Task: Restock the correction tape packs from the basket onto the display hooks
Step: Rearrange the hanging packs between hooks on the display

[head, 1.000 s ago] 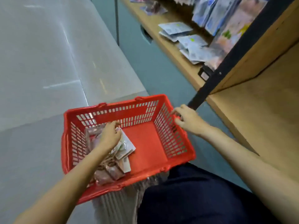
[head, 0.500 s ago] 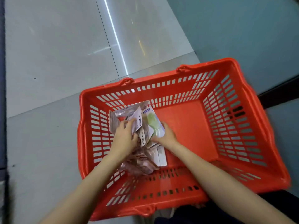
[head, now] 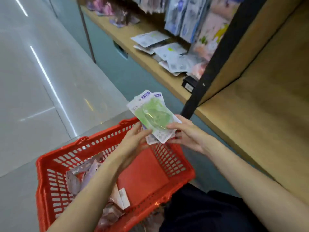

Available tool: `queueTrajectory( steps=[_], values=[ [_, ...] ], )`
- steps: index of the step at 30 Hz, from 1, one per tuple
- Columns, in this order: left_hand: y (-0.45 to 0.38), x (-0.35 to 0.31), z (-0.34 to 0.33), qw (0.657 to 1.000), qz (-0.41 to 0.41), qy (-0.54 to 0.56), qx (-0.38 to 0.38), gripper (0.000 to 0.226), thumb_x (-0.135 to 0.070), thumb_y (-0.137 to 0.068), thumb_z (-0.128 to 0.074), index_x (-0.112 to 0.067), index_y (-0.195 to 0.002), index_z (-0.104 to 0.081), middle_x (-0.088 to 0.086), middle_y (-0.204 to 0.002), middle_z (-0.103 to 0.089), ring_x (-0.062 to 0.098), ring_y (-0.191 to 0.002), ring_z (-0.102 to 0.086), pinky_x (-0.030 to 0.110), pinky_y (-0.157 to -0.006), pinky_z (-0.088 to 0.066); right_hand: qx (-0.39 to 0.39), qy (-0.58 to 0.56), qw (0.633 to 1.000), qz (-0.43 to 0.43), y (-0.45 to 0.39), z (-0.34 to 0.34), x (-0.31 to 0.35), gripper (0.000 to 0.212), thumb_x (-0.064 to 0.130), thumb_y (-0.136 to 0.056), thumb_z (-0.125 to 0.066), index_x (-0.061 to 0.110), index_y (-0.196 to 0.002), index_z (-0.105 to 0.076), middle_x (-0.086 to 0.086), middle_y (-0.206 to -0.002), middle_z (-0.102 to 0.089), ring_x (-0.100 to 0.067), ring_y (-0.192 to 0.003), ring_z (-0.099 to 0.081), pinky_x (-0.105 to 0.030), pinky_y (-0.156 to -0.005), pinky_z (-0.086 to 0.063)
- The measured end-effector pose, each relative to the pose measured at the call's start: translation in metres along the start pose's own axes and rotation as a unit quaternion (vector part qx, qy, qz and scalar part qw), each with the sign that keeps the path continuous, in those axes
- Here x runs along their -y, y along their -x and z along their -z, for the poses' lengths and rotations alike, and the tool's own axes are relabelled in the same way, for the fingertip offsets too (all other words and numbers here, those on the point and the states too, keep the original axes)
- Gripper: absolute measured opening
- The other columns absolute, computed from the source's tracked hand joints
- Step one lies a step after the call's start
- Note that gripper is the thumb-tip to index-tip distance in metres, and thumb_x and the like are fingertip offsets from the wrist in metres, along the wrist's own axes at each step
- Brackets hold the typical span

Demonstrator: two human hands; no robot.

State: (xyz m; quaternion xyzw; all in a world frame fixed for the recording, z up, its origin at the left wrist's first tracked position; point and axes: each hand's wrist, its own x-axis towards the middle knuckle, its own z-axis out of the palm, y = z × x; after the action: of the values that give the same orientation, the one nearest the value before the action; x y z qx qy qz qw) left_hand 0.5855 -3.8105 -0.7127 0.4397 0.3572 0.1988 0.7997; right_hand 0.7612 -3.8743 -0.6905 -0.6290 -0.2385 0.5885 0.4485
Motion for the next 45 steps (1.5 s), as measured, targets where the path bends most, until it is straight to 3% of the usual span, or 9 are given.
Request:
queueTrajectory(
  steps=[3,8,15,18,23,28,35,39,45],
  values=[
    [0.009,-0.049,-0.063,0.986,-0.123,-0.065,0.096,0.042,-0.004,-0.082,-0.065,-0.009,-0.122,-0.052,0.009,-0.117,-0.066,0.023,-0.104,-0.064,0.037,-0.090,-0.052,-0.070,0.007,0.994,0.081,0.085,0.029,0.045,0.038,0.007,-0.082,-0.064,0.008,-0.119,-0.056,-0.017,-0.118,-0.063,-0.024,-0.099,-0.062,-0.040,-0.087,-0.053],
    [0.052,-0.109,-0.182,0.926,-0.241,-0.180,0.227,0.036,0.002,-0.085,-0.061,-0.020,-0.113,-0.055,0.000,-0.109,-0.067,0.007,-0.096,-0.064,0.023,-0.083,-0.053,-0.203,0.053,0.953,0.217,0.234,0.064,0.096,0.052,0.016,-0.067,-0.073,0.013,-0.116,-0.056,-0.005,-0.112,-0.069,-0.019,-0.097,-0.066,-0.032,-0.084,-0.053],
    [0.141,-0.161,-0.348,0.842,-0.363,-0.193,0.350,0.032,-0.003,-0.083,-0.065,-0.019,-0.110,-0.058,-0.008,-0.097,-0.069,0.004,-0.085,-0.067,0.018,-0.074,-0.053,-0.431,0.168,0.822,0.333,0.426,0.111,0.116,0.047,0.016,-0.073,-0.074,0.017,-0.116,-0.056,0.003,-0.105,-0.067,0.004,-0.082,-0.065,-0.017,-0.071,-0.055],
    [0.176,-0.164,-0.405,0.831,-0.379,-0.158,0.375,0.027,-0.009,-0.085,-0.064,-0.021,-0.109,-0.059,-0.006,-0.097,-0.070,0.003,-0.086,-0.067,0.016,-0.074,-0.052,-0.510,0.208,0.758,0.349,0.500,0.137,0.102,0.069,0.038,-0.066,-0.079,0.019,-0.126,-0.051,0.002,-0.119,-0.063,-0.005,-0.103,-0.062,-0.027,-0.087,-0.053],
    [0.219,-0.167,-0.487,0.807,-0.427,-0.142,0.382,0.022,-0.009,-0.086,-0.063,-0.022,-0.104,-0.060,-0.003,-0.100,-0.068,0.002,-0.086,-0.065,0.018,-0.075,-0.052,-0.578,0.257,0.696,0.341,0.606,0.177,0.083,0.040,0.011,-0.081,-0.069,0.034,-0.108,-0.051,0.011,-0.115,-0.061,0.005,-0.097,-0.061,-0.017,-0.085,-0.049],
    [0.248,-0.168,-0.546,0.779,-0.457,-0.144,0.403,0.018,-0.017,-0.088,-0.062,-0.031,-0.098,-0.059,-0.012,-0.095,-0.067,-0.006,-0.081,-0.063,0.010,-0.068,-0.049,-0.693,0.248,0.580,0.348,0.657,0.203,0.085,0.063,0.019,-0.086,-0.066,0.027,-0.137,-0.032,0.011,-0.129,-0.041,-0.008,-0.116,-0.040,-0.025,-0.090,-0.032],
    [0.253,-0.165,-0.573,0.771,-0.472,-0.146,0.402,0.018,-0.018,-0.089,-0.062,-0.031,-0.099,-0.059,-0.008,-0.099,-0.068,-0.001,-0.086,-0.064,0.012,-0.071,-0.051,-0.662,0.131,0.593,0.440,0.672,0.236,0.075,0.073,0.010,-0.084,-0.067,0.039,-0.140,-0.029,0.029,-0.112,-0.050,0.016,-0.092,-0.055,-0.017,-0.080,-0.041],
    [0.252,-0.160,-0.581,0.770,-0.471,-0.158,0.399,0.019,-0.019,-0.089,-0.062,-0.032,-0.102,-0.059,-0.012,-0.100,-0.067,-0.005,-0.084,-0.063,0.010,-0.067,-0.048,-0.651,0.062,0.605,0.453,0.674,0.247,0.065,0.069,0.006,-0.085,-0.064,0.040,-0.137,-0.034,0.014,-0.130,-0.048,-0.003,-0.115,-0.048,-0.026,-0.091,-0.037],
    [0.256,-0.143,-0.601,0.775,-0.465,-0.168,0.393,0.027,-0.021,-0.088,-0.063,-0.024,-0.114,-0.057,-0.009,-0.104,-0.065,-0.001,-0.090,-0.062,0.006,-0.066,-0.048,-0.690,0.083,0.548,0.465,0.696,0.253,0.048,0.061,0.009,-0.085,-0.064,0.036,-0.133,-0.038,0.013,-0.146,-0.033,-0.003,-0.134,-0.028,-0.035,-0.110,-0.028]
  ],
)
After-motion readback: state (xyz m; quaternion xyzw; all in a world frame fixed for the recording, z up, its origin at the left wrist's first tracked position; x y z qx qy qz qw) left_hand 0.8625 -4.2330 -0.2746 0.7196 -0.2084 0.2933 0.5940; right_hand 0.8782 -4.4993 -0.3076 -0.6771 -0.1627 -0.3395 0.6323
